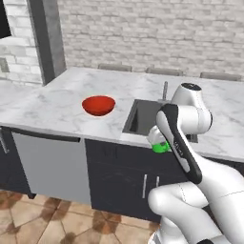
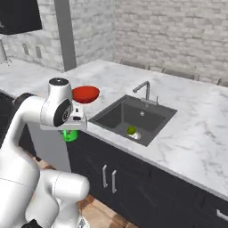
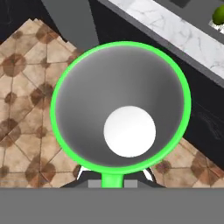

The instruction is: Clear the mugs and bowl far away from the sink.

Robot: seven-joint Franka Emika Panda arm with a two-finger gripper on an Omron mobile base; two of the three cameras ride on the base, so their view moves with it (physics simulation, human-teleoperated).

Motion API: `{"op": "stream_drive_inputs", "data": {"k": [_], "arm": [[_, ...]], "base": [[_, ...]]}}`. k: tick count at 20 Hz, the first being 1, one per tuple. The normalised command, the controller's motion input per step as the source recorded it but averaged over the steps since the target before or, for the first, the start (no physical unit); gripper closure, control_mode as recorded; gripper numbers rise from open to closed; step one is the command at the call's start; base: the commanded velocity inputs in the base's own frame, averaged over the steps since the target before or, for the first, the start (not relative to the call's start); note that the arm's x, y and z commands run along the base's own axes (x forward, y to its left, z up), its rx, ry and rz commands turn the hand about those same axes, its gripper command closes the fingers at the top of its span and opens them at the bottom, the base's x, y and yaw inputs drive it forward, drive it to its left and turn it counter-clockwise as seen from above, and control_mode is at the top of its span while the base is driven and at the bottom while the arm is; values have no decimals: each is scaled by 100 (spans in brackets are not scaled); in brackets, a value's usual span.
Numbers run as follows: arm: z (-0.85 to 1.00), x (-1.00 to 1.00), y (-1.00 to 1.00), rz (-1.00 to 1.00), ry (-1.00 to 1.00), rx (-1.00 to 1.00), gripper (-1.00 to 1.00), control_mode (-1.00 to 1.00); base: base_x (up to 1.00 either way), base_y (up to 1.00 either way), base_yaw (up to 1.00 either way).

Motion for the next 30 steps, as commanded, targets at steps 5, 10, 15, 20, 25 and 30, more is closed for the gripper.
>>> {"op": "stream_drive_inputs", "data": {"k": [5,10,15,20,25,30], "arm": [[0,0,0,0,0,0,100,100],[0,0,0,0,0,0,100,100],[0,0,0,0,0,0,100,100],[0,0,0,0,0,0,100,100],[0,0,0,0,0,0,100,100],[0,0,0,0,0,0,100,100]], "base": [[-37,0,65],[-52,0,67],[-45,-3,69],[-39,-4,72],[-40,0,73],[-55,0,74]]}}
